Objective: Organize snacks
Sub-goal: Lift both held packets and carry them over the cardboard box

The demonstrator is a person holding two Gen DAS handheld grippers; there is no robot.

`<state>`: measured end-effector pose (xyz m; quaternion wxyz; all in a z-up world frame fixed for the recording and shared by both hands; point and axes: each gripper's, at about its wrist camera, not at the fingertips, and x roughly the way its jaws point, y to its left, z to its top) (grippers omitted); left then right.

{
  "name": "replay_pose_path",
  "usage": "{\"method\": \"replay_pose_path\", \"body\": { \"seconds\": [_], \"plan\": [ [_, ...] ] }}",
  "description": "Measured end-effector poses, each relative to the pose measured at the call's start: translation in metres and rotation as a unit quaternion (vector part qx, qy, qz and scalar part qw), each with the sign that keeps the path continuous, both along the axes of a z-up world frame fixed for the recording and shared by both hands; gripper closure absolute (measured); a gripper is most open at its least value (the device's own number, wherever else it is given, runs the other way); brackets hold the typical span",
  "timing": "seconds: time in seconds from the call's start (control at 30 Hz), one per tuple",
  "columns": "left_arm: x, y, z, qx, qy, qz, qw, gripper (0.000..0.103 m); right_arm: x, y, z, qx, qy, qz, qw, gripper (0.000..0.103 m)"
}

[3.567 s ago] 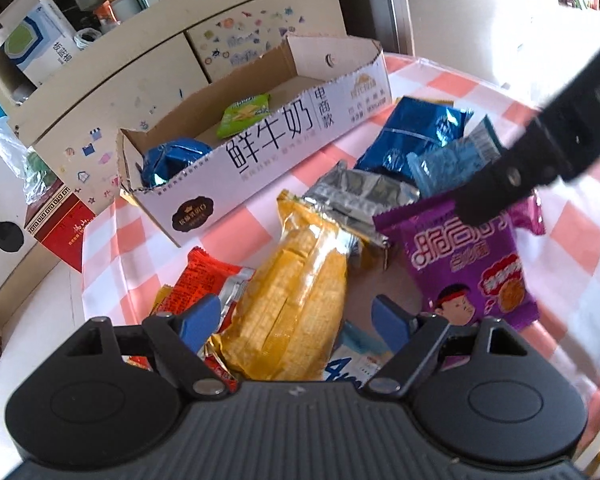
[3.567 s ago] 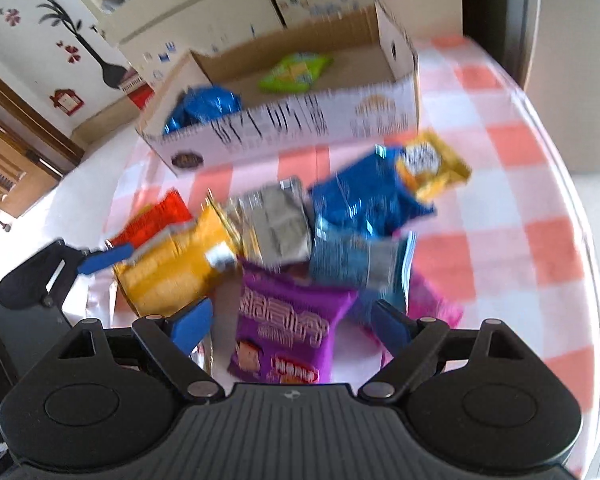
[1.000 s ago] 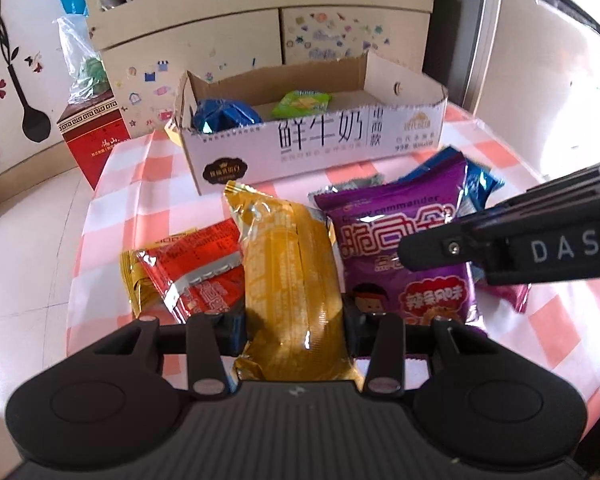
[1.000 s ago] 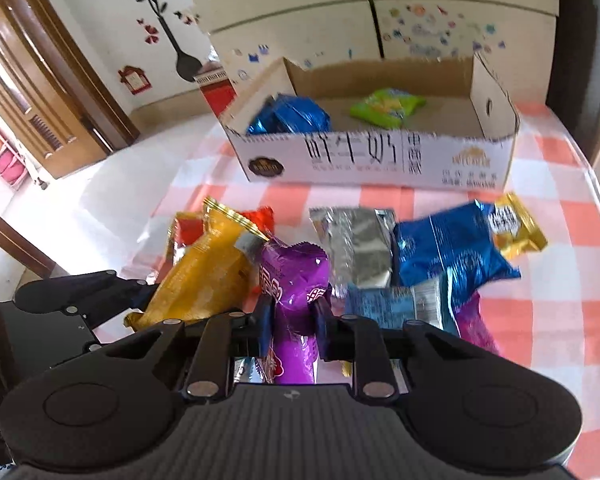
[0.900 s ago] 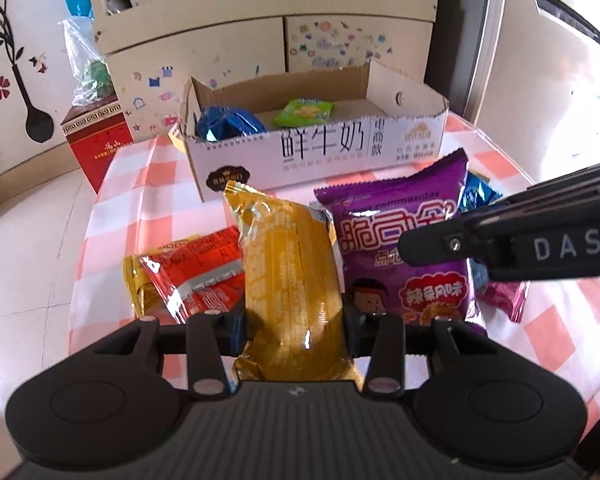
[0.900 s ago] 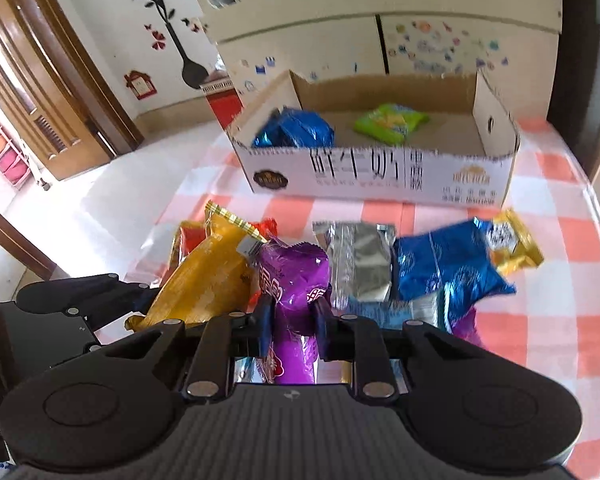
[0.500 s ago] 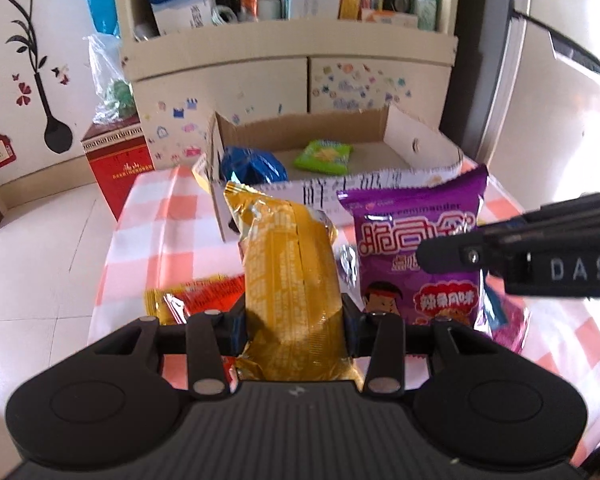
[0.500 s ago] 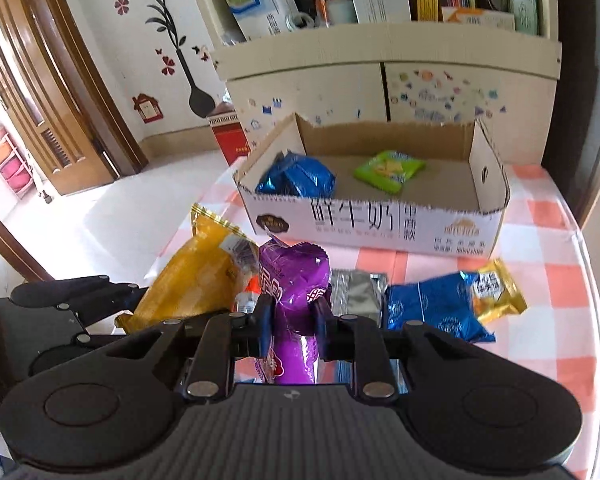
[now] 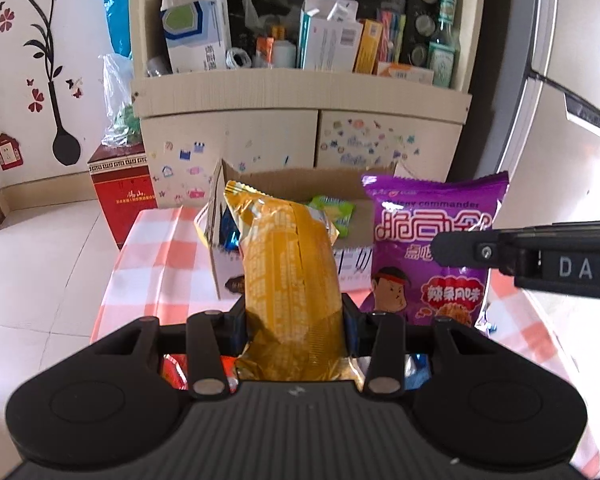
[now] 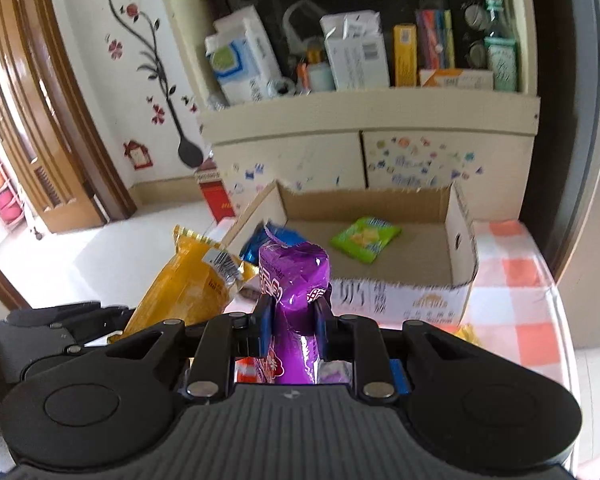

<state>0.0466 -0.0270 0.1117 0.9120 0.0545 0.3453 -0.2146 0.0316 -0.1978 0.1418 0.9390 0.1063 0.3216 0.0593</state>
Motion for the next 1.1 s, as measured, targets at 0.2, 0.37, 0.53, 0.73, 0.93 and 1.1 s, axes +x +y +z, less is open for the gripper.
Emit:
{"method": "replay_pose_path", "body": {
  "seconds": [0.2, 0.37, 0.53, 0.73, 0.93, 1.1],
  "plan": [
    [0.009, -0.012, 0.012, -0.013, -0.015, 0.001, 0.9998, 0.061, 0.007, -0.015, 0.009, 0.006, -0.024, -0.029, 0.999, 0.077],
    [0.020, -0.024, 0.021, -0.020, -0.027, 0.001, 0.9994, 0.060, 0.012, -0.025, 0.015, 0.005, -0.042, -0.048, 0.998, 0.077],
    [0.035, -0.036, 0.020, -0.025, -0.024, 0.002, 0.9994, 0.060, 0.021, -0.031, 0.017, 0.011, -0.048, -0.059, 0.997, 0.080],
    [0.051, -0.050, 0.012, -0.030, -0.010, 0.006, 0.9995, 0.060, 0.043, -0.033, 0.001, 0.022, -0.019, -0.069, 0.997, 0.084],
    [0.067, -0.054, 0.010, -0.038, -0.004, 0.018, 0.9991, 0.060, 0.055, -0.032, -0.002, 0.027, -0.019, -0.071, 0.997, 0.085],
    [0.084, -0.055, 0.012, -0.051, -0.004, 0.025, 0.9984, 0.060, 0.066, -0.042, 0.004, 0.037, -0.040, -0.095, 0.994, 0.085]
  ]
}}
